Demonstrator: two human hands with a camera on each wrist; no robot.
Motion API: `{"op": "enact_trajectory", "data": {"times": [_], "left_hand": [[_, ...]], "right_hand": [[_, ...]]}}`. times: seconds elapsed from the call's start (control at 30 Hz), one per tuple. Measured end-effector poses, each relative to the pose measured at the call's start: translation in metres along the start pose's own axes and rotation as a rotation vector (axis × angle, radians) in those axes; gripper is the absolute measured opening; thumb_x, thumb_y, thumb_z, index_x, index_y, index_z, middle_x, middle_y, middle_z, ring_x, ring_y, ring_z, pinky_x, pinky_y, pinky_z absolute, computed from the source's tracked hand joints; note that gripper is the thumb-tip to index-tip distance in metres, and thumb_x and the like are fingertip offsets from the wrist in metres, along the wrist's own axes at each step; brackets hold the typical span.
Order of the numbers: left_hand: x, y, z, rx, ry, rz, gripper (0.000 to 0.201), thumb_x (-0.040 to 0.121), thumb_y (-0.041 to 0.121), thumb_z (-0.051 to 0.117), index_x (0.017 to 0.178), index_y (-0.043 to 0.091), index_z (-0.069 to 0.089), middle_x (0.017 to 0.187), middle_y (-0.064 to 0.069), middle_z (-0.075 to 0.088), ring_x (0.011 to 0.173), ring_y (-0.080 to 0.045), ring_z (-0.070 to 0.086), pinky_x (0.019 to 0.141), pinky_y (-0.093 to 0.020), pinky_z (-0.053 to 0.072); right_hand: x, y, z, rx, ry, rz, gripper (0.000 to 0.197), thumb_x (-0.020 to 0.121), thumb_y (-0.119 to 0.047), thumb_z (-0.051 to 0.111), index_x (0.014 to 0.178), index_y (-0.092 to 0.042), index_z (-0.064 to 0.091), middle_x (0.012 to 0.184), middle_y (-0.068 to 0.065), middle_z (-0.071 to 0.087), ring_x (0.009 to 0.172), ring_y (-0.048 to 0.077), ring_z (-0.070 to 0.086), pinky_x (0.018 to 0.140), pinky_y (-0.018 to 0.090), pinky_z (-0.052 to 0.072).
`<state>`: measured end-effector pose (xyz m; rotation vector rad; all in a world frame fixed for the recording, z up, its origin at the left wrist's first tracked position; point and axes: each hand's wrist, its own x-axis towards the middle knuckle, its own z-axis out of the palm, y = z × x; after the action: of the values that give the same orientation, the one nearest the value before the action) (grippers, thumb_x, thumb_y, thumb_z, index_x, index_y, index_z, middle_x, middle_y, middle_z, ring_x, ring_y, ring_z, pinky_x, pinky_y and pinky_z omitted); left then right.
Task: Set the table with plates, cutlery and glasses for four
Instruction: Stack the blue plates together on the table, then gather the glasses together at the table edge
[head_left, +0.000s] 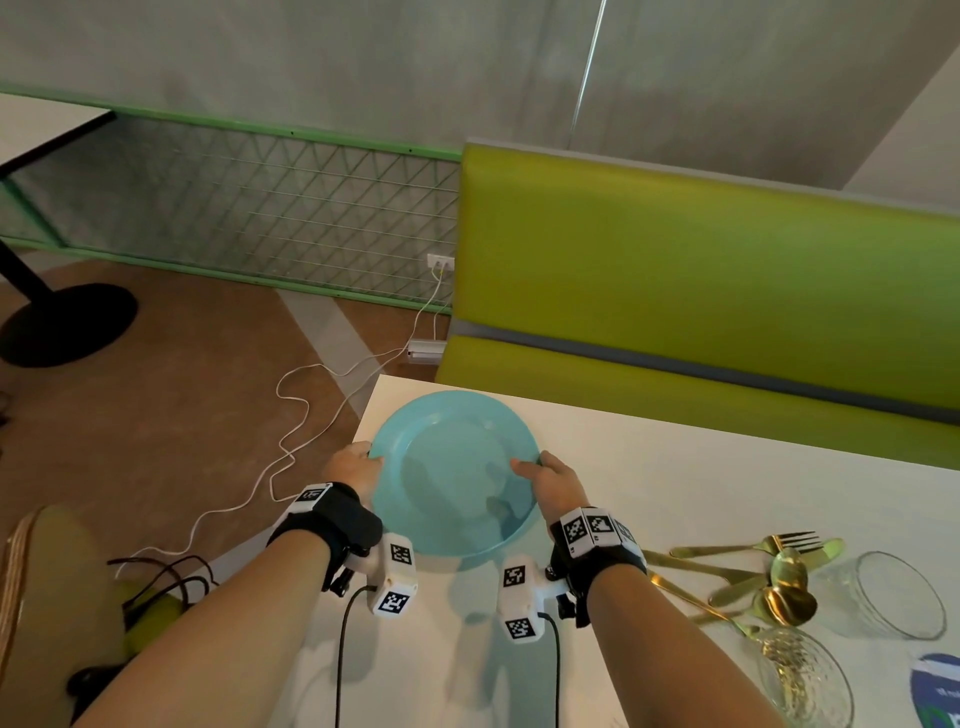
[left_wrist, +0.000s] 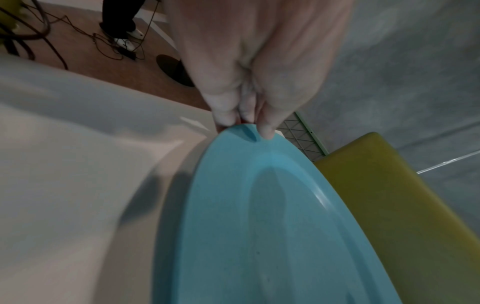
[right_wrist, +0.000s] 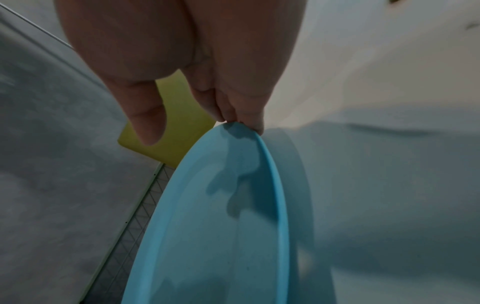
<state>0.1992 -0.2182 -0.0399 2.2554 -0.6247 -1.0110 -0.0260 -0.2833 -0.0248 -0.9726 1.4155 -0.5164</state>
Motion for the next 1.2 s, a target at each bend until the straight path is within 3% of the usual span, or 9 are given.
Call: {"op": "enact_trajectory", "data": {"times": [0.17,0.27,0.4,0.53,0.6,0.7,0.9,1.0,1.2], "left_hand": [[-0.003,0.003,0.004,-0.060,-0.032,0.006,0.025,0.090,0.004,0.052,0.115,0.002,0.054,0.131,-0.021,0.055,0.104,-0.027,0.053,0.091,-0.032,0.040],[-0.009,0.008,0.004,-0.067,-0.051,-0.023,0.044,0.089,0.010,0.057,0.130,-0.002,0.045,0.136,-0.018,0.051,0.121,-0.032,0.051,0.100,-0.036,0.039],[-0.021,0.018,-0.001,0.017,-0.026,-0.010,0.067,0.090,0.018,0.057,0.146,0.005,0.023,0.148,-0.016,0.037,0.135,-0.033,0.038,0.110,-0.039,0.034],[-0.047,0.037,0.002,0.097,0.114,0.164,0.052,0.089,0.017,0.057,0.137,0.006,0.041,0.140,-0.017,0.048,0.130,-0.035,0.043,0.109,-0.038,0.034],[-0.072,0.050,0.011,0.022,0.111,0.282,0.041,0.089,0.011,0.054,0.130,0.004,0.049,0.134,-0.017,0.054,0.125,-0.033,0.049,0.104,-0.035,0.036],[-0.115,0.064,0.033,-0.028,0.002,0.412,0.030,0.092,0.008,0.049,0.121,0.002,0.055,0.128,-0.013,0.060,0.119,-0.029,0.054,0.097,-0.029,0.036],[-0.195,0.057,0.105,0.122,-0.397,0.576,0.027,0.090,0.018,0.054,0.116,0.010,0.057,0.109,-0.007,0.065,0.107,-0.023,0.059,0.084,-0.023,0.041],[-0.226,0.046,0.144,0.280,-0.616,0.561,0.048,0.084,0.028,0.065,0.126,0.014,0.047,0.121,-0.004,0.059,0.109,-0.020,0.056,0.086,-0.025,0.044],[-0.267,0.034,0.203,0.409,-0.721,0.603,0.082,0.075,0.031,0.074,0.142,0.013,0.030,0.146,-0.006,0.040,0.133,-0.022,0.041,0.105,-0.030,0.035]], "right_hand": [[0.001,0.001,0.001,-0.014,-0.003,0.014,0.035,0.084,-0.016,0.066,0.117,-0.005,0.060,0.112,0.011,0.065,0.103,0.032,0.060,0.097,0.042,0.048],[-0.005,-0.003,-0.001,-0.030,-0.005,0.027,0.049,0.084,-0.018,0.067,0.128,-0.004,0.050,0.125,0.011,0.058,0.109,0.030,0.056,0.101,0.041,0.044],[-0.019,-0.016,-0.007,-0.117,0.017,-0.004,0.080,0.085,-0.023,0.066,0.148,-0.010,0.020,0.151,0.011,0.030,0.134,0.028,0.038,0.109,0.036,0.032],[-0.055,-0.036,-0.028,-0.088,0.093,-0.140,0.058,0.087,-0.018,0.064,0.139,-0.011,0.040,0.135,0.014,0.049,0.121,0.028,0.051,0.105,0.038,0.040],[-0.083,-0.044,-0.046,-0.029,0.137,-0.233,0.041,0.089,-0.012,0.060,0.129,-0.008,0.051,0.104,0.007,0.063,0.094,0.021,0.059,0.086,0.035,0.051],[-0.131,-0.049,-0.078,0.054,0.222,-0.353,0.026,0.091,-0.007,0.054,0.117,-0.011,0.056,0.081,-0.003,0.060,0.072,0.011,0.056,0.064,0.024,0.048],[-0.210,-0.011,-0.157,0.216,0.463,-0.384,0.022,0.092,-0.008,0.054,0.112,-0.016,0.058,0.093,0.004,0.064,0.075,0.016,0.059,0.062,0.024,0.047],[-0.234,0.030,-0.192,0.266,0.634,-0.300,0.022,0.091,-0.006,0.055,0.110,-0.015,0.058,0.089,0.003,0.063,0.072,0.015,0.058,0.060,0.024,0.047],[-0.253,0.129,-0.237,0.092,0.910,0.020,0.033,0.083,-0.009,0.060,0.116,-0.009,0.058,0.079,-0.003,0.062,0.072,0.022,0.062,0.085,0.047,0.053]]}}
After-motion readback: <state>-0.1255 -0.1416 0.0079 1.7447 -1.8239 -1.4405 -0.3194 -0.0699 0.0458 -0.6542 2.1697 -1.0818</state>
